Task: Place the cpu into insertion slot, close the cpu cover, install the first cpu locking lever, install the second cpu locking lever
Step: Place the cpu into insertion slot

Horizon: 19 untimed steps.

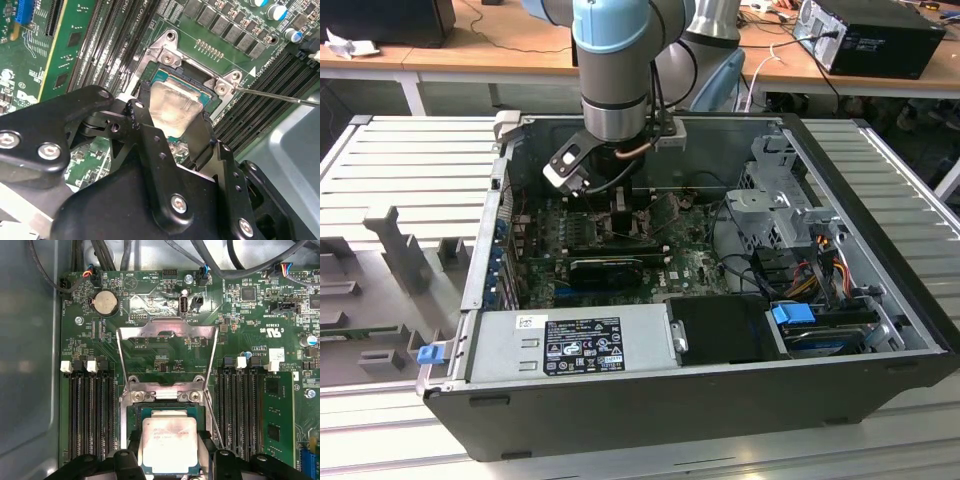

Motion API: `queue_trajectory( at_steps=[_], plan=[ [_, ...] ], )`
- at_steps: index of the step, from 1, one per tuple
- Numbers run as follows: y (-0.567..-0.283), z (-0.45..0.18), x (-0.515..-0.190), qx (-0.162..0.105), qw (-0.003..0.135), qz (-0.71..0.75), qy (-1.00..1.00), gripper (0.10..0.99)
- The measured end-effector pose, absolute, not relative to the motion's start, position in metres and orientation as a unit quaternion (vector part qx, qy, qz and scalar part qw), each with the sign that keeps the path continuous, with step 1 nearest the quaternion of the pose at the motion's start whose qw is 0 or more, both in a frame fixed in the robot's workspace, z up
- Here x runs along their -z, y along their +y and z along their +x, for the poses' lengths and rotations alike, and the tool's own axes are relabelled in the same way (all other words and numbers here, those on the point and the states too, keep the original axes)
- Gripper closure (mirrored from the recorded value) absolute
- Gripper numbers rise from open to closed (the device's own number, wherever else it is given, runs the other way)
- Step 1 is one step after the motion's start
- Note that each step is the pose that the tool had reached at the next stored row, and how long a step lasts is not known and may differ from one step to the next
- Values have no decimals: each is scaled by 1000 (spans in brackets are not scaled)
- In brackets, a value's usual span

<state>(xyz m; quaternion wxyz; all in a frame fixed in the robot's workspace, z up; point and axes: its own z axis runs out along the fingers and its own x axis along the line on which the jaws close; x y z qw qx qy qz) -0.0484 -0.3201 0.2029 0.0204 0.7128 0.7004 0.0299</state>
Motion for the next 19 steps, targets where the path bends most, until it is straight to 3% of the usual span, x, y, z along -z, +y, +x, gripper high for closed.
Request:
queue_trajectory(
  at_steps=[2, 3, 15, 16, 19],
  plan=[
    [-318, -48, -203, -30, 20, 713, 700, 545],
    [-317, -48, -202, -30, 20, 713, 700, 482],
    [-316, -47, -213, -30, 20, 713, 700, 482],
    [-316, -47, -214, -29, 21, 713, 701, 498],
    [-318, -47, -214, -28, 22, 713, 701, 686]
  ],
)
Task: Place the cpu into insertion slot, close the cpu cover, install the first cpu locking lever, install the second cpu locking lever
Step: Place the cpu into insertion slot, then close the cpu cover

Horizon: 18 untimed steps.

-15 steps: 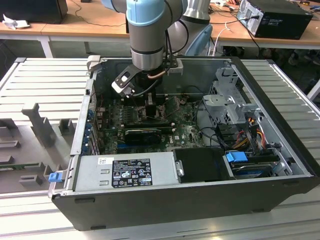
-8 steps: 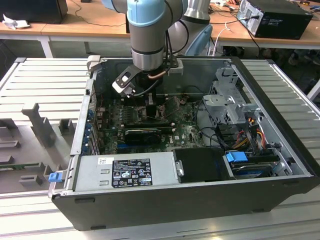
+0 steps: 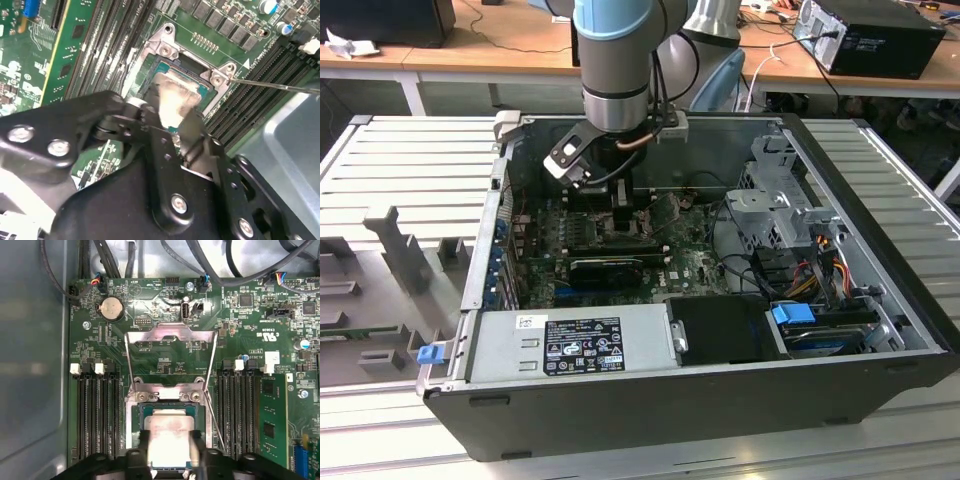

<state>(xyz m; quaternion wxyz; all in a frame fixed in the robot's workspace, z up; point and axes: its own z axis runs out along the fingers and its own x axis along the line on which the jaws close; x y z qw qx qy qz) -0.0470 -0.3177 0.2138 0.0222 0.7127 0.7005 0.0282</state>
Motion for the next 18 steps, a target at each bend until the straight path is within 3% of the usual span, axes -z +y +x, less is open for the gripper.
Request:
queue_trajectory(
  at_steps=[4, 18],
  plan=[
    [-318, -47, -215, -28, 23, 713, 701, 980],
    [-318, -47, -221, -28, 23, 713, 701, 980]
  ],
)
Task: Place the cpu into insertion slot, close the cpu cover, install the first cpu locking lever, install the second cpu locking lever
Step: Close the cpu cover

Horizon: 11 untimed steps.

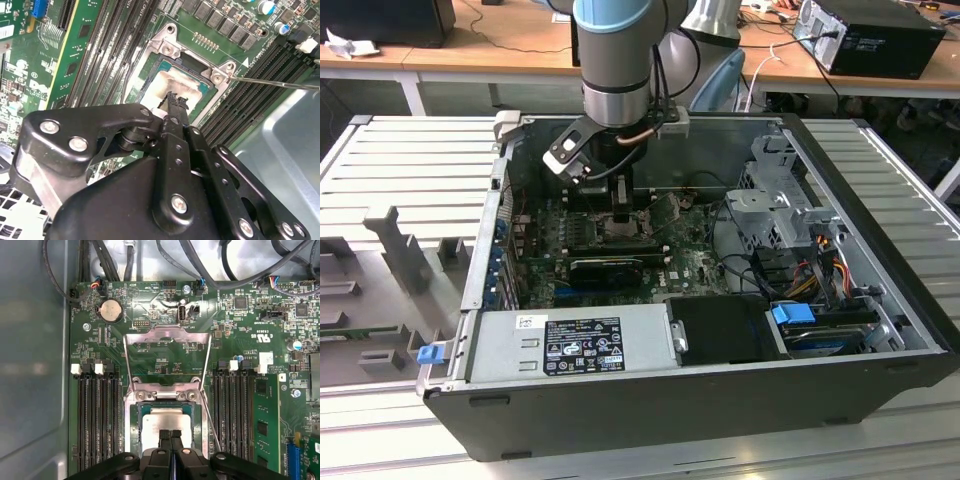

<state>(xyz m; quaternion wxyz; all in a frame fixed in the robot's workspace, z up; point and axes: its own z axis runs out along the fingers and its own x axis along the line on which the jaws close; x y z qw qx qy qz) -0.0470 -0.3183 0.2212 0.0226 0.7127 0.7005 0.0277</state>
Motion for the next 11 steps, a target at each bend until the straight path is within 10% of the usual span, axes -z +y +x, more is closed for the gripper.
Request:
queue_trajectory(
  at_steps=[11],
  plan=[
    [-319, -47, -227, -28, 23, 713, 701, 980]
  ],
)
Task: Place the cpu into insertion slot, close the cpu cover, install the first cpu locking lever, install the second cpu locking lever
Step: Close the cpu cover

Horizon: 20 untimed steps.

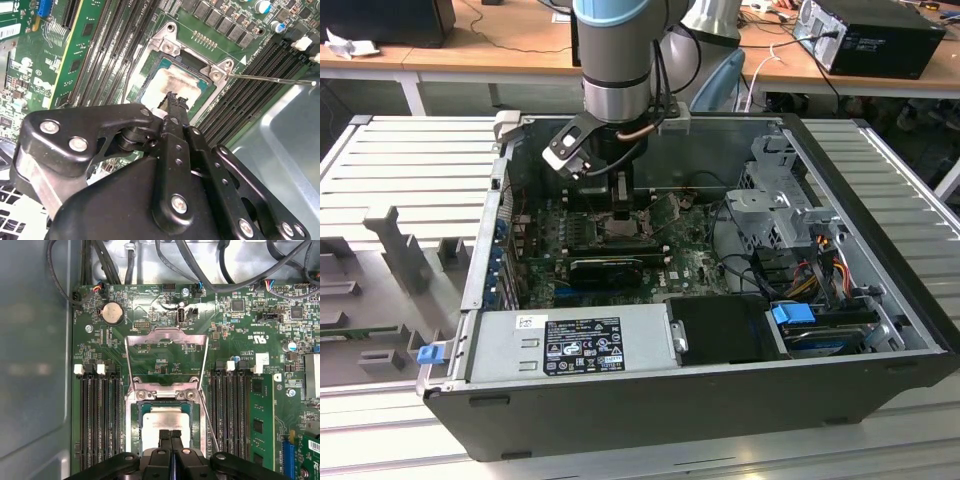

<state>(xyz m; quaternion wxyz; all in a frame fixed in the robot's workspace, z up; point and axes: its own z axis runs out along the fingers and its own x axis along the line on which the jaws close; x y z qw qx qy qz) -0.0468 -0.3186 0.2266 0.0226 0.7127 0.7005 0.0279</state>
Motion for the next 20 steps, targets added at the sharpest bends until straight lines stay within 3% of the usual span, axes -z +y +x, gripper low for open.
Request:
queue_trajectory(
  at_steps=[20],
  plan=[
    [-319, -43, -238, -28, 23, 713, 700, 980]
  ],
)
